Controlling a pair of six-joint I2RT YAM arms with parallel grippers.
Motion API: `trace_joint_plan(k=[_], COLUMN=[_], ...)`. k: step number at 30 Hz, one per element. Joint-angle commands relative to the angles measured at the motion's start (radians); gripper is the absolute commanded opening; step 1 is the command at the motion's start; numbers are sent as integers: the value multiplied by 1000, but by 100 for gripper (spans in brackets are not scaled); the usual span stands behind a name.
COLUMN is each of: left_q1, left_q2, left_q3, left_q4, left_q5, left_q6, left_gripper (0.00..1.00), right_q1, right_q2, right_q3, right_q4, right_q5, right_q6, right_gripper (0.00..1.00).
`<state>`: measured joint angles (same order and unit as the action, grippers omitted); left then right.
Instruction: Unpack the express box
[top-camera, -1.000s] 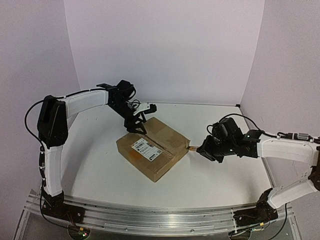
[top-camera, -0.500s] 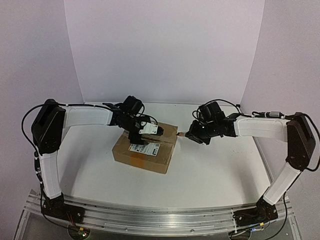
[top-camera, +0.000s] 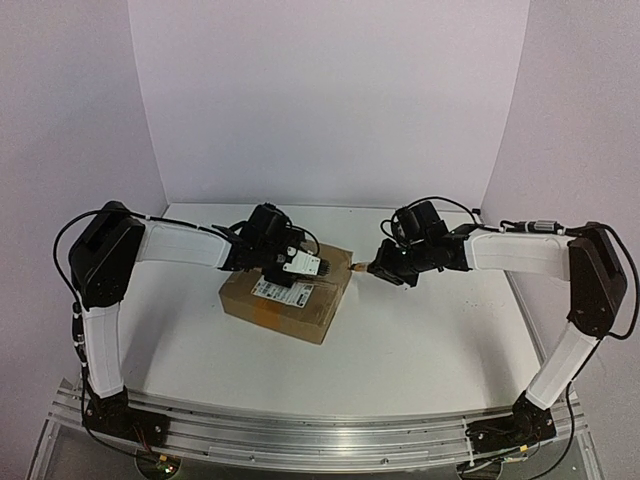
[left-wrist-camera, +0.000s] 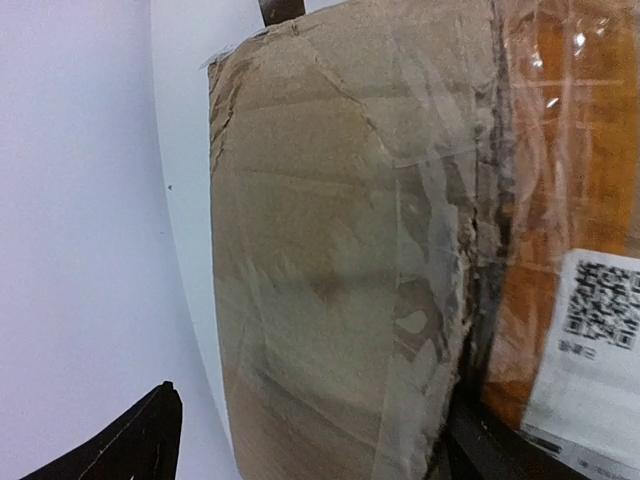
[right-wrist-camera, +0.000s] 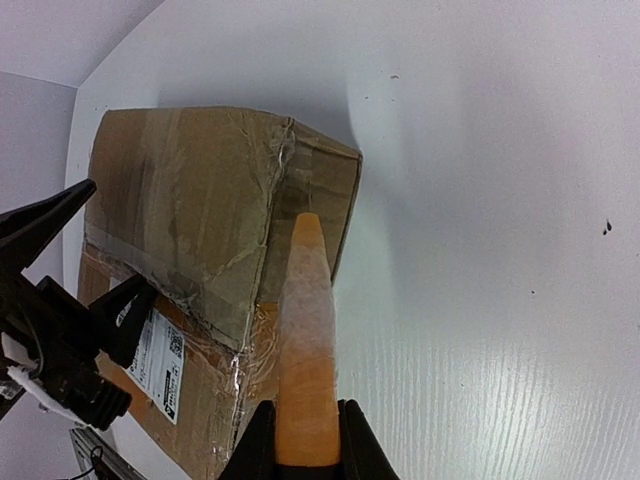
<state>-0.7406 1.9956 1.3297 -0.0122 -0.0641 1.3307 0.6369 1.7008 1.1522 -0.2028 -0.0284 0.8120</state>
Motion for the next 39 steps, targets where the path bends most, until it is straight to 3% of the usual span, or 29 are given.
trace_joint_plan(k=[1, 5, 13, 16, 24, 39], left_q1=[3, 3, 5, 5, 6, 5], left_q2=[77, 105, 104, 107, 95, 78], left_q3=[-107, -117, -74, -54, 26, -35], left_q4=[117, 171, 124, 111, -33, 53], left_q5=[-70, -38, -27, -38, -87, -70], left_q6=[143, 177, 91, 36, -215, -254], left_gripper=[89, 82, 17, 0, 0, 0], right_q1=[10, 10, 10, 11, 18, 14], right_q2=[-8, 2, -111, -171, -279, -229], right_q3=[25, 41, -27, -81, -235, -375], right_q4=[14, 14, 13, 15, 155, 477], right_q5=[-96, -114, -108, -108, -68, -18], right_q6=[-17, -25, 0, 51, 218, 391], right_gripper=[0, 0, 0, 0, 0, 0])
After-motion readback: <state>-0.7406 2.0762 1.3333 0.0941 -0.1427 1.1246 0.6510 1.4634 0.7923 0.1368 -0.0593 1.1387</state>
